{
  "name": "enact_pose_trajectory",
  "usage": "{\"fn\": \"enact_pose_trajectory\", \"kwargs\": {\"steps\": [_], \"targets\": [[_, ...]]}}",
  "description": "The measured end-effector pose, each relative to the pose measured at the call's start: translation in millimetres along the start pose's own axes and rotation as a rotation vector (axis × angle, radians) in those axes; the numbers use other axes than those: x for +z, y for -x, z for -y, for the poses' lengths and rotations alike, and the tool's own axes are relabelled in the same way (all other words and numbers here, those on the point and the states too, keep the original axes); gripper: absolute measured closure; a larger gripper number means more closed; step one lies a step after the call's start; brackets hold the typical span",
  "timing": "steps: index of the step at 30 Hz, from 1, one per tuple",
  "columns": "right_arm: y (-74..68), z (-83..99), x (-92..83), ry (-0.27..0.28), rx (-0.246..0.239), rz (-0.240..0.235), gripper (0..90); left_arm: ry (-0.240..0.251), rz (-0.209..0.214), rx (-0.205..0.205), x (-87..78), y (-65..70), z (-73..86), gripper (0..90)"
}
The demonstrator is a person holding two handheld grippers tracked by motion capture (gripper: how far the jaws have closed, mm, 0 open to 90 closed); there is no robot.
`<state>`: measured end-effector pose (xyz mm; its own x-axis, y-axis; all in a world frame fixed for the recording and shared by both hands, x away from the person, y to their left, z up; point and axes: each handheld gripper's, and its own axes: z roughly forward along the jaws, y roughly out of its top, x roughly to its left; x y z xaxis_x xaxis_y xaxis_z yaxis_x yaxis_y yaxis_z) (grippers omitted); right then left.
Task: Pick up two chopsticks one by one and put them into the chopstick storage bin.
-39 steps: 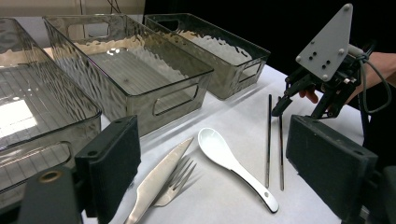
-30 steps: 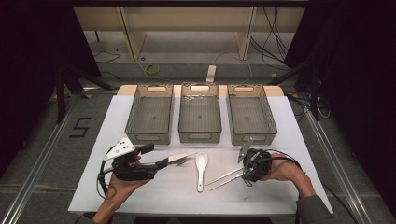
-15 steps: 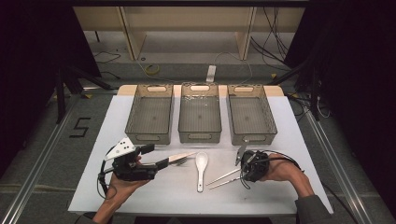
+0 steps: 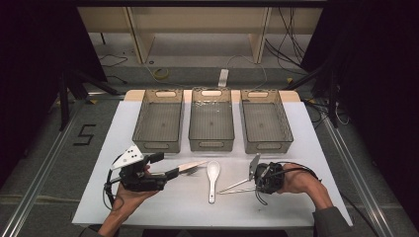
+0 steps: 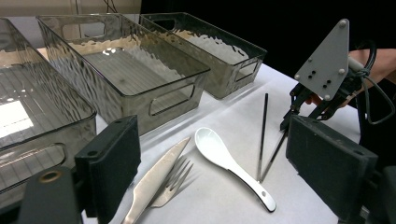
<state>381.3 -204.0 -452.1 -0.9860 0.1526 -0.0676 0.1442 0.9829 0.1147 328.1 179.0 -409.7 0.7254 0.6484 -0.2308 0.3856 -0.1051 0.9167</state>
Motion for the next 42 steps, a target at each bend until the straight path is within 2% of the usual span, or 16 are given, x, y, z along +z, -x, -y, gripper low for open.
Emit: {"fn": "enact_pose_trajectory", "kwargs": {"steps": [6, 7, 8, 14, 22, 25, 26, 27, 31, 32, 37, 38, 39, 40, 41, 42], "targets": [[-2.4, 0.6, -0.2, -0.004, -0.02, -0.004, 82.1, 0.0, 0.007, -0.002, 0.2, 0.5, -0.1, 17.3], [-2.0, 0.9, 0.3, 0.002, -0.038, -0.002, 82.5, 0.0, 0.006, -0.003, 0.0, 0.3, -0.1, 17.3], [-3.4, 0.3, -0.6, -0.009, -0.027, -0.006, 82.9, 0.002, 0.006, -0.006, -0.1, 0.2, -0.2, 17.3], [-7.0, 1.4, -0.3, -0.007, -0.088, 0.003, 85.5, -0.005, 0.008, 0.003, 0.6, 1.3, -0.2, 17.3], [-7.2, 2.3, -0.3, 0.002, -0.088, -0.011, 86.1, -0.013, 0.014, 0.008, 1.9, 1.8, 0.0, 17.3], [-8.0, 2.3, -2.5, -0.018, -0.08, -0.022, 86.2, -0.017, 0.015, 0.009, 2.2, 2.0, 0.0, 17.3], [-7.5, 3.9, -3.4, -0.006, -0.096, -0.024, 86.3, -0.018, 0.015, 0.009, 2.4, 2.2, -0.1, 17.3], [-7.8, 4.7, -5.1, -0.004, -0.086, -0.024, 86.2, -0.018, 0.015, 0.009, 2.4, 2.2, -0.1, 17.3], [-9.2, 5.3, -16.9, 0.013, -0.094, 0.003, 86.3, -0.017, 0.019, 0.014, 4.0, 2.5, -1.2, 17.3], [-10.3, 4.7, -19.9, 0.033, -0.092, 0.02, 86.3, -0.017, 0.019, 0.014, 4.0, 2.5, -1.2, 17.4], [-12.9, 0.8, -34.1, 0.076, -0.113, 0.056, 86.4, -0.055, 0.05, 0.034, 14.1, 5.9, -3.2, 18.1], [-15.0, -1.9, -40.0, 0.102, -0.116, 0.069, 86.4, -0.092, 0.077, 0.037, 23.1, 9.1, -4.9, 18.3], [-15.0, -1.9, -40.0, 0.102, -0.116, 0.069, 86.4, -0.092, 0.077, 0.037, 23.1, 9.1, -4.9, 18.4], [-16.7, -5.8, -45.3, 0.111, -0.121, 0.076, 86.4, -0.152, 0.103, 0.045, 34.4, 13.8, -7.1, 18.8], [-16.7, -5.8, -45.3, 0.111, -0.121, 0.076, 86.4, -0.152, 0.103, 0.045, 34.4, 13.8, -7.1, 19.3], [-18.5, -10.7, -48.9, 0.12, -0.124, 0.083, 86.3, -0.219, 0.115, 0.093, 47.2, 19.8, -9.5, 19.3]]}}
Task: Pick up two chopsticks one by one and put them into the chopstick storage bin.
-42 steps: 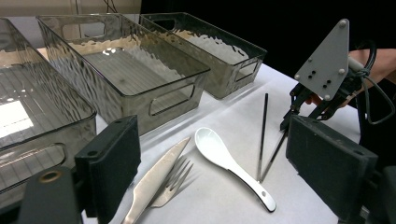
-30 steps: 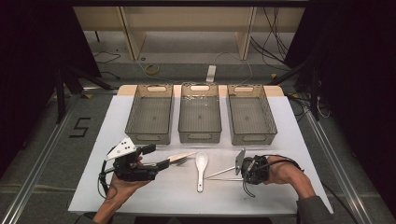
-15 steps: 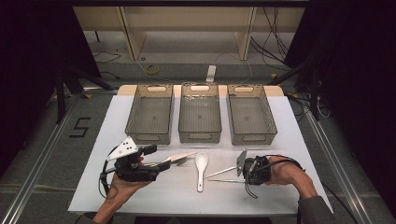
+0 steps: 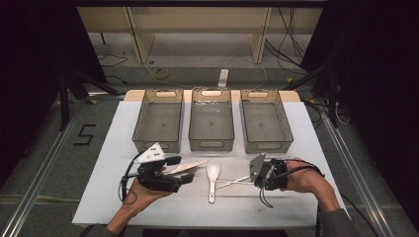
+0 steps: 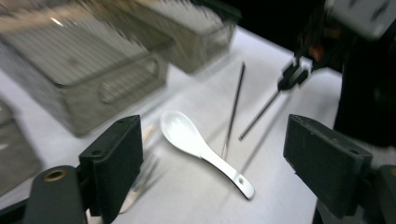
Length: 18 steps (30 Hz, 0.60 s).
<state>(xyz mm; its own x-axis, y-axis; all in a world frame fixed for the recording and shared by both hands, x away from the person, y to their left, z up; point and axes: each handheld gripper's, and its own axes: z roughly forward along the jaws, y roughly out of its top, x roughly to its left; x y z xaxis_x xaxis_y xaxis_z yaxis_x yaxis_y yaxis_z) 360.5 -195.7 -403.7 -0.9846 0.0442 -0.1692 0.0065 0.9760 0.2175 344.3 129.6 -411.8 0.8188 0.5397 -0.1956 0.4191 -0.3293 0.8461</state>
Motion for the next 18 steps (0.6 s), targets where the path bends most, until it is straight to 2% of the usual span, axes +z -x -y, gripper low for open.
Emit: {"fn": "enact_pose_trajectory", "kwargs": {"steps": [1, 2, 3, 6, 7, 8, 13, 14, 18], "targets": [[-0.1, -3.6, -0.5, 0.002, -0.011, 0.006, 86.4, 0.0, 0.0, 0.0, 0.0, 0.0, 0.0, 19.4], [-0.3, -7.6, -0.6, 0.001, -0.02, 0.009, 86.3, -0.027, 0.01, 0.012, 6.0, 1.7, -2.2, 19.6], [-1.0, -11.3, -0.8, -0.001, -0.027, 0.005, 86.3, -0.079, 0.029, 0.028, 16.8, 3.8, -5.3, 19.8], [-2.2, -21.0, -1.4, 0.009, -0.046, 0.018, 86.3, -0.143, 0.051, 0.056, 30.7, 7.2, -6.2, 21.4], [-2.2, -21.0, -1.4, 0.009, -0.046, 0.018, 86.3, -0.143, 0.051, 0.056, 30.7, 7.2, -6.2, 22.0], [-2.5, -26.5, -3.4, 0.015, -0.054, 0.02, 86.3, -0.173, 0.073, 0.074, 37.3, 9.2, -6.6, 22.5], [-5.2, -35.2, -3.1, 0.024, -0.081, 0.026, 86.3, -0.222, 0.098, 0.107, 45.1, 11.4, -6.3, 29.8], [-6.2, -37.8, -2.9, 0.018, -0.09, 0.023, 86.3, -0.243, 0.102, 0.13, 48.8, 14.5, -6.8, 31.5], [-8.8, -42.1, -1.8, 0.019, -0.111, 0.027, 86.3, -0.274, 0.118, 0.161, 55.0, 19.5, -7.0, 36.5]]}}
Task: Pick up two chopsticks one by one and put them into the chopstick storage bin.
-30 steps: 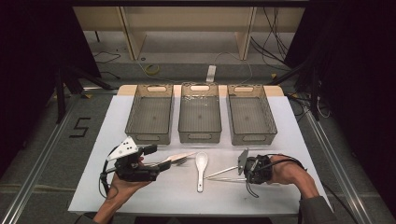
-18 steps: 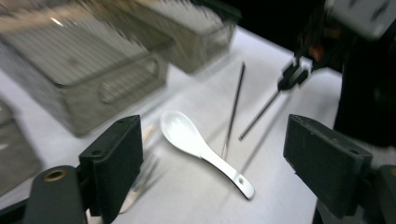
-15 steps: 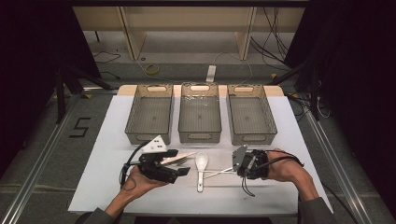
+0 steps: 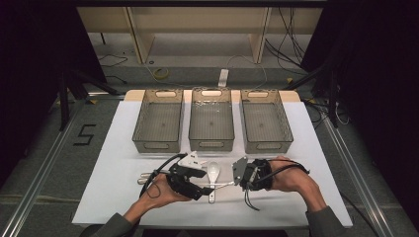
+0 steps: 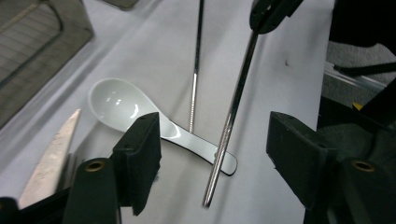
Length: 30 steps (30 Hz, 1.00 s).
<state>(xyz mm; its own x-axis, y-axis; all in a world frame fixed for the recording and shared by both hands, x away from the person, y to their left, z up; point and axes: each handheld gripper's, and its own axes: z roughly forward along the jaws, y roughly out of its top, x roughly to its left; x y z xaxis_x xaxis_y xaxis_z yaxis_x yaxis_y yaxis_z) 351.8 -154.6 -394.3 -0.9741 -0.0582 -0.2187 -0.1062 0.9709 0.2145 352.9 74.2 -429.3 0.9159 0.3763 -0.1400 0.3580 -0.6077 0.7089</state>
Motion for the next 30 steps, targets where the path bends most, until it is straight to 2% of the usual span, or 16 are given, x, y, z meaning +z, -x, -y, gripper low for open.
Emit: {"fn": "enact_pose_trajectory", "kwargs": {"steps": [1, 5, 6, 10, 13, 23, 30], "targets": [[-1.0, -1.6, 0.2, 0.0, 0.0, 0.0, 86.3, -0.028, -0.001, 0.033, 3.5, 2.3, -0.5, 37.9], [-2.8, -6.9, 0.4, -0.002, -0.021, -0.004, 86.3, -0.042, 0.008, 0.06, 6.5, 5.4, -0.1, 45.3], [-3.2, -8.0, 0.3, -0.007, -0.024, -0.005, 86.3, -0.051, 0.011, 0.083, 7.0, 7.8, -0.5, 47.4], [-4.9, -11.1, -0.2, -0.005, -0.038, -0.008, 86.3, -0.064, 0.018, 0.115, 7.5, 10.0, 0.4, 56.4], [-5.8, -13.3, 0.0, 0.006, -0.044, -0.008, 86.2, -0.065, 0.027, 0.117, 7.6, 10.9, 0.9, 62.5], [-6.5, -15.4, 1.1, 0.001, -0.056, -0.022, 86.2, -0.078, 0.038, 0.163, 8.9, 13.2, 1.9, 81.7], [-7.9, -14.8, 2.0, 0.007, -0.08, -0.028, 85.9, -0.076, 0.077, 0.191, 6.4, 14.6, 1.9, 85.3]]}}
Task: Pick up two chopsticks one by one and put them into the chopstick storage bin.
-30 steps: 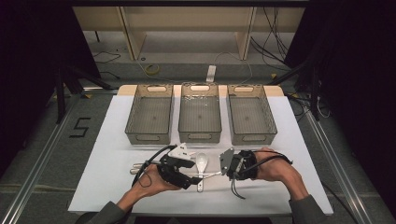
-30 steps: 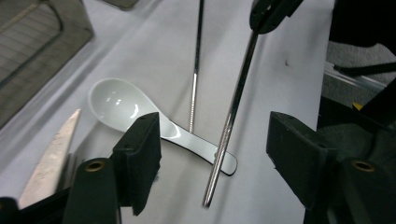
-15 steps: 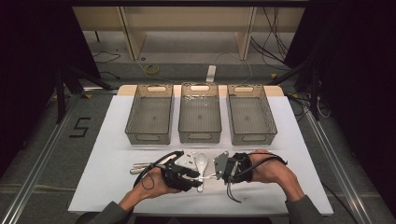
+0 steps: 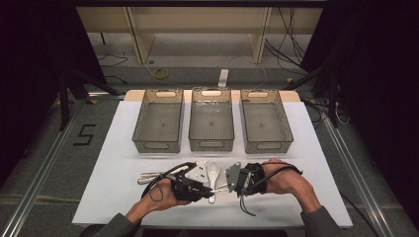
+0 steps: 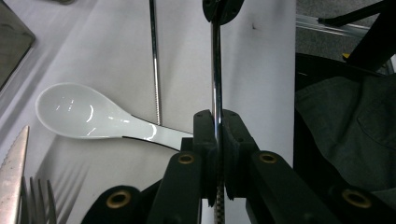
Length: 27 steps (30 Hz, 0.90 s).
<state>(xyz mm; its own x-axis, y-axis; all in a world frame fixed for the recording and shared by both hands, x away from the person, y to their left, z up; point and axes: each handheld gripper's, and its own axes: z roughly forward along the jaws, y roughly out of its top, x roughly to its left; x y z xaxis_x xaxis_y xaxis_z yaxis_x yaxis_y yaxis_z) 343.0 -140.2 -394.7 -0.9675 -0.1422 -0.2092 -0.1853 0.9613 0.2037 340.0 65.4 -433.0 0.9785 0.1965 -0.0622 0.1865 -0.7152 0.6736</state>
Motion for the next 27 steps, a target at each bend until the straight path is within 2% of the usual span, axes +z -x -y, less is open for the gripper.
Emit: {"fn": "enact_pose_trajectory", "kwargs": {"steps": [4, 6, 7, 8, 9, 10, 13, 15, 17, 18, 21, 22, 23, 27], "targets": [[1.3, 2.0, -2.8, 0.035, 0.022, 0.01, 83.4, 0.013, 0.005, -0.017, -3.9, -1.9, 0.7, 86.0], [2.4, 3.9, -5.3, 0.059, 0.058, 0.038, 73.4, 0.009, 0.002, -0.018, -4.8, -2.6, 1.3, 86.1], [2.4, 3.9, -5.3, 0.059, 0.058, 0.038, 73.4, 0.011, -0.006, -0.021, -5.5, -3.5, 2.1, 86.1], [4.5, 7.4, -10.0, 0.086, 0.085, 0.062, 63.9, 0.028, -0.021, -0.035, -7.7, -5.5, 3.5, 86.1], [5.4, 9.4, -13.0, 0.103, 0.109, 0.076, 60.3, 0.035, -0.025, -0.04, -9.1, -6.9, 4.2, 86.1], [7.9, 12.4, -16.4, 0.126, 0.113, 0.087, 58.1, 0.042, -0.039, -0.051, -10.9, -8.1, 4.8, 86.1], [9.9, 19.6, -26.2, 0.197, 0.182, 0.124, 49.4, 0.066, -0.073, -0.097, -17.8, -14.1, 7.8, 86.1], [11.1, 23.8, -30.5, 0.254, 0.231, 0.16, 46.3, 0.09, -0.105, -0.144, -23.6, -18.8, 10.7, 86.1], [13.2, 28.5, -32.0, 0.303, 0.283, 0.165, 44.1, 0.124, -0.15, -0.195, -30.8, -24.2, 14.0, 86.1], [14.0, 31.2, -31.9, 0.316, 0.29, 0.166, 42.9, 0.124, -0.15, -0.195, -30.8, -24.2, 14.0, 86.1], [15.1, 36.4, -30.6, 0.319, 0.312, 0.161, 40.0, 0.18, -0.201, -0.275, -42.0, -32.6, 19.9, 86.1], [15.2, 41.3, -27.5, 0.308, 0.322, 0.155, 38.1, 0.214, -0.231, -0.319, -48.2, -36.4, 23.5, 86.1], [15.5, 43.3, -25.9, 0.303, 0.33, 0.15, 37.4, 0.214, -0.231, -0.319, -48.2, -36.4, 23.5, 86.1], [17.6, 48.5, -18.3, 0.285, 0.355, 0.134, 35.2, 0.253, -0.293, -0.36, -57.4, -41.2, 28.3, 86.1]]}}
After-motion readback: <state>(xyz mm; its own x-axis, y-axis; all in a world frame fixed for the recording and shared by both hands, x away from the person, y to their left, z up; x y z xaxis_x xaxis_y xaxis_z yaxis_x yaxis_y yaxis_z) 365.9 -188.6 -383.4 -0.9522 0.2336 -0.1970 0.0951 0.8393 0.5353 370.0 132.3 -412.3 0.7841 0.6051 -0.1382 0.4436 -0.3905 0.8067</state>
